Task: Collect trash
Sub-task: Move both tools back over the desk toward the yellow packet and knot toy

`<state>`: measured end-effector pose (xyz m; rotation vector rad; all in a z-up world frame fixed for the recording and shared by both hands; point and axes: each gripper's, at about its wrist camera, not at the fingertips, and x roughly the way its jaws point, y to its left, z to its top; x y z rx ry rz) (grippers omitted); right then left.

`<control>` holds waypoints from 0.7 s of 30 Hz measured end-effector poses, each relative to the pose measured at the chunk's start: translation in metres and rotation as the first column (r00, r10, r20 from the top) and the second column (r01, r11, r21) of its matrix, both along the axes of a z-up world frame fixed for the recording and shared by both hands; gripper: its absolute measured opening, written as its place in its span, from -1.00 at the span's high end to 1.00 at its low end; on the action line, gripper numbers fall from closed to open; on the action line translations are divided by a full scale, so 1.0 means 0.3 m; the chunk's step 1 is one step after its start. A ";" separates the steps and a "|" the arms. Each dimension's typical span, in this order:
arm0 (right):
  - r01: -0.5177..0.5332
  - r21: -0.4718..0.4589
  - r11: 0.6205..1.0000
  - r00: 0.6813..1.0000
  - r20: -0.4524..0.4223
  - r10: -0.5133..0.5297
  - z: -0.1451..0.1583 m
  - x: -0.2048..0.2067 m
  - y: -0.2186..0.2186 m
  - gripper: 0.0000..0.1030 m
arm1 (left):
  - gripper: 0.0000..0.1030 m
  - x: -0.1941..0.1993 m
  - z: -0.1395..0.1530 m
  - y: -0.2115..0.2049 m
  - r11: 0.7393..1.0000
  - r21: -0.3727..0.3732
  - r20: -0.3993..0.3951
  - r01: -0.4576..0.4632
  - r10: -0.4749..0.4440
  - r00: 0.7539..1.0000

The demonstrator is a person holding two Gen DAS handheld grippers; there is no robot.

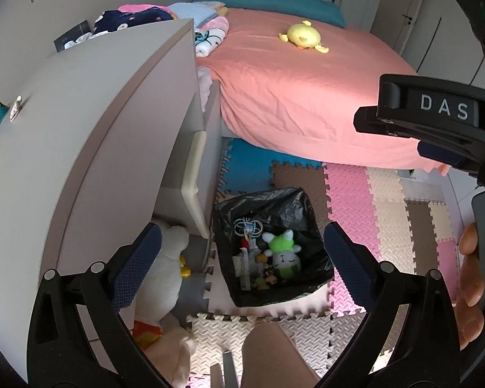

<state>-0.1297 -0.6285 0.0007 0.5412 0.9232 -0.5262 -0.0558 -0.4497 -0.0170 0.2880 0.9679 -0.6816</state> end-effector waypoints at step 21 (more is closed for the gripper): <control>-0.264 -0.025 0.964 0.958 0.110 0.265 0.226 0.213 0.339 -0.82 | -0.88 0.185 0.215 0.337 0.992 -0.061 0.116 -0.111 0.117 0.986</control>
